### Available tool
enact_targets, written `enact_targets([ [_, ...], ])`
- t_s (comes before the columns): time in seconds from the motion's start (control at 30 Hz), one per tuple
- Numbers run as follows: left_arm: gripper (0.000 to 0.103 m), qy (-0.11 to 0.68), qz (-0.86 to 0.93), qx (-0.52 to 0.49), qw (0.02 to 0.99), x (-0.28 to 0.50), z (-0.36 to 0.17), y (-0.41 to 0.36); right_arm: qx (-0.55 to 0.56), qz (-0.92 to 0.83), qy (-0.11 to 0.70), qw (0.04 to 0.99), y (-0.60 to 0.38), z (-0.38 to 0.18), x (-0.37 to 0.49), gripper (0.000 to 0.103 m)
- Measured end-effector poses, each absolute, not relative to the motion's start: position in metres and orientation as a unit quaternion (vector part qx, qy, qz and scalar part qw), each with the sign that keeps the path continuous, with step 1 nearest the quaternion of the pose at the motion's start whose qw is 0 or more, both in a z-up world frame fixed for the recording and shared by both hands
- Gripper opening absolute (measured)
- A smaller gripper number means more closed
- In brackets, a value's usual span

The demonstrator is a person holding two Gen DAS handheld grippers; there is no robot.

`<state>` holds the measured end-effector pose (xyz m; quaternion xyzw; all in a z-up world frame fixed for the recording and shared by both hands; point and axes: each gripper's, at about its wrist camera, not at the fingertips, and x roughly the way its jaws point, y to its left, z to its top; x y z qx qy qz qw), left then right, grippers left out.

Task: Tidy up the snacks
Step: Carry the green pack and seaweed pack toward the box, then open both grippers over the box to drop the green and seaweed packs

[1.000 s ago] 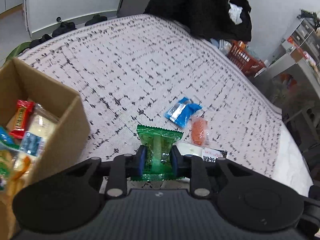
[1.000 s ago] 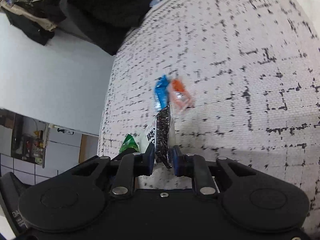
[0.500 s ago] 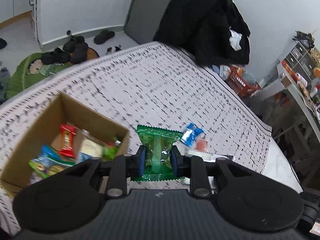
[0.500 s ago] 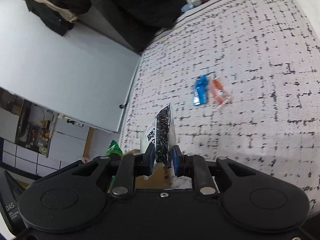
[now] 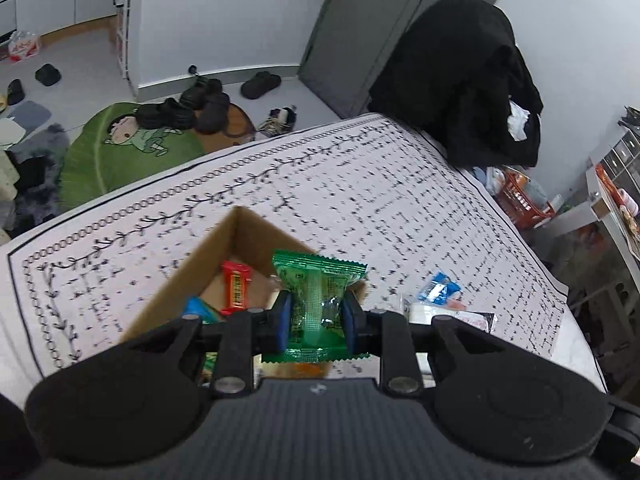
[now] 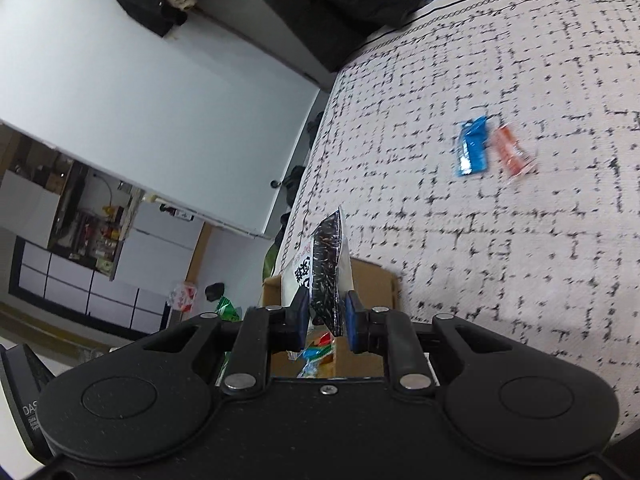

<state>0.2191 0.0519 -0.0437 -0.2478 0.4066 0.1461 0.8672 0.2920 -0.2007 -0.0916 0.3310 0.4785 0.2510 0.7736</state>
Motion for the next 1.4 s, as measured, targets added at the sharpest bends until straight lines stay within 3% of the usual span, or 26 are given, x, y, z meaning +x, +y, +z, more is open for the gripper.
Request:
enact_targets([
  [0.53,0.026,0.411,0.182,-0.266,0.853,0.190,-0.047,0.088,0.284,0.324,0.515,0.741,-0.135,-0.092,0.276,0.019],
  [0.6,0.026,0.412,0.184,-0.267,0.852,0.189,-0.048,0.091,0.261,0.331,0.532,0.734,-0.125,-0.096,0.276,0.024],
  [0.67,0.026,0.413,0.187,-0.268,0.850,0.189,-0.050,0.093,0.261,0.326,0.540,0.731,-0.124,-0.100,0.276,0.045],
  [0.73,0.026,0.414,0.188,-0.269,0.849,0.189,-0.052,0.094,0.261,0.319,0.533,0.739,-0.129,-0.100,0.276,0.050],
  [1.17,0.026,0.426,0.181,-0.277,0.842,0.195,-0.062,0.096,0.267,0.275,0.523,0.761,-0.156,-0.098,0.291,0.053],
  [1.4,0.042,0.438,0.197,-0.287,0.829,0.192,-0.067,0.100,0.269,0.258,0.520,0.768,-0.167,-0.098,0.294,0.053],
])
